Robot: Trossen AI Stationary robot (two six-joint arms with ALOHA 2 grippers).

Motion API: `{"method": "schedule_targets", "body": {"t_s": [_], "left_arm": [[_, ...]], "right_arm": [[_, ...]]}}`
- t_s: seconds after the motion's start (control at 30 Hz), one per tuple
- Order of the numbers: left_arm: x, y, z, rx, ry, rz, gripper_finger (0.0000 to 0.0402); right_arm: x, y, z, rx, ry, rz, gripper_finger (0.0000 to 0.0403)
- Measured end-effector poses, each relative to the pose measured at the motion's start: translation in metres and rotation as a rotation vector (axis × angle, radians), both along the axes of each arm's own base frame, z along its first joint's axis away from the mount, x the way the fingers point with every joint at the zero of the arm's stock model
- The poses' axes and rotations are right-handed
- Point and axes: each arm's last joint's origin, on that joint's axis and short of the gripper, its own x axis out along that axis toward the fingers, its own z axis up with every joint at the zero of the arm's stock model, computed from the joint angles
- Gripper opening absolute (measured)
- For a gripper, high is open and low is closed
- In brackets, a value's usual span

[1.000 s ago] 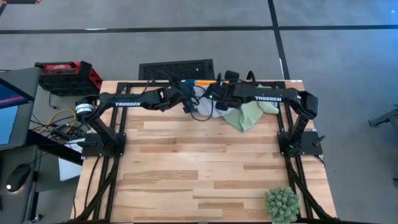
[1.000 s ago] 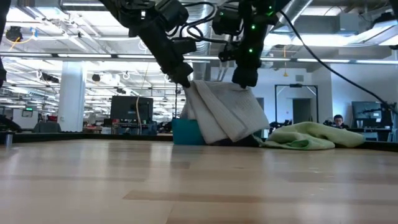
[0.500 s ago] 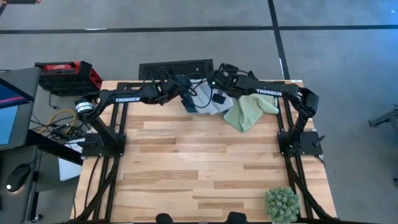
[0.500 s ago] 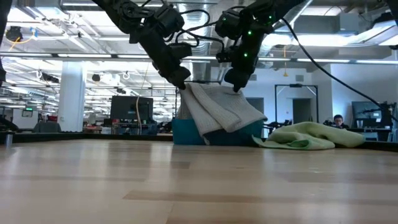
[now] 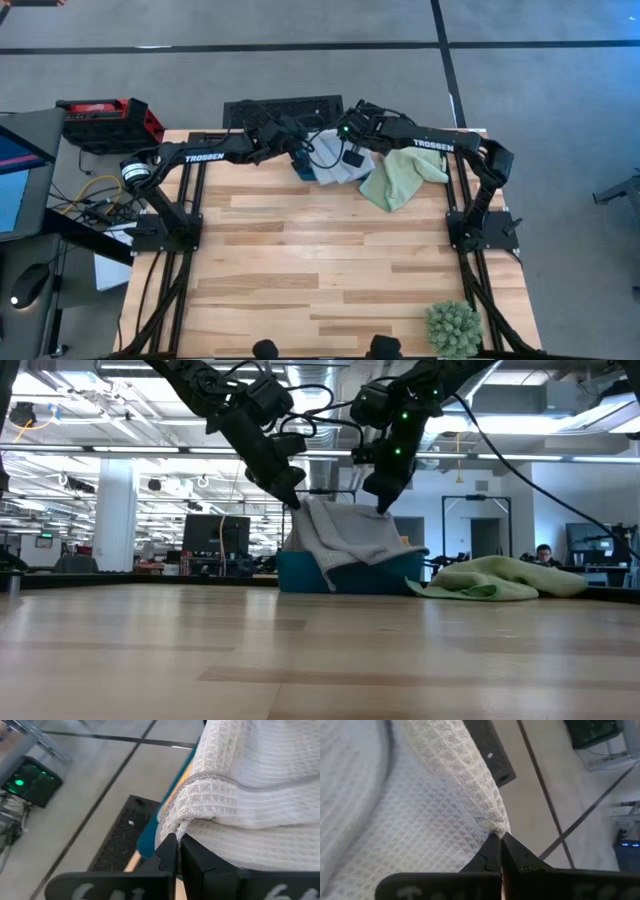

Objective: Fold microfiber towels
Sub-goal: Put the folded gray microfiber cloth into the blue bin

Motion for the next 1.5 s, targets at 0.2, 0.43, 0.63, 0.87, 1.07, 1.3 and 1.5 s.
{"method": "schedule_targets", "body": {"t_s": [0.2, 0.43, 0.63, 0.87, 1.07, 1.3, 1.5], "left_arm": [[0.0, -0.007, -0.006, -0.166, -0.025, -0.11, 0.0], [0.006, -0.013, -0.003, -0.297, -0.141, -0.296, 0.0], [0.007, -0.013, -0.002, -0.328, -0.164, -0.344, 0.0], [-0.005, 0.005, -0.005, -0.221, -0.083, -0.122, 0.0], [-0.009, 0.011, -0.005, -0.22, -0.084, -0.106, 0.0], [-0.01, 0.013, -0.004, -0.198, -0.084, -0.097, 0.001], [-0.011, 0.015, -0.003, -0.132, -0.055, -0.028, 0.0039]], "right_arm": [[-0.001, 0.001, -0.001, 0.005, 0.023, 0.006, 0.0012], [-0.003, -0.001, -0.001, -0.016, 0.043, -0.001, 0.0011], [-0.003, -0.002, -0.001, -0.018, 0.044, -0.002, 0.0012], [-0.002, -0.002, 0.0, -0.018, 0.037, 0.001, 0.0015], [-0.002, -0.002, 0.0, -0.017, 0.037, 0.002, 0.0014], [-0.002, -0.001, -0.001, 0.021, 0.025, 0.024, 0.004], [-0.002, -0.002, -0.001, 0.015, 0.015, 0.021, 0.007]]}}
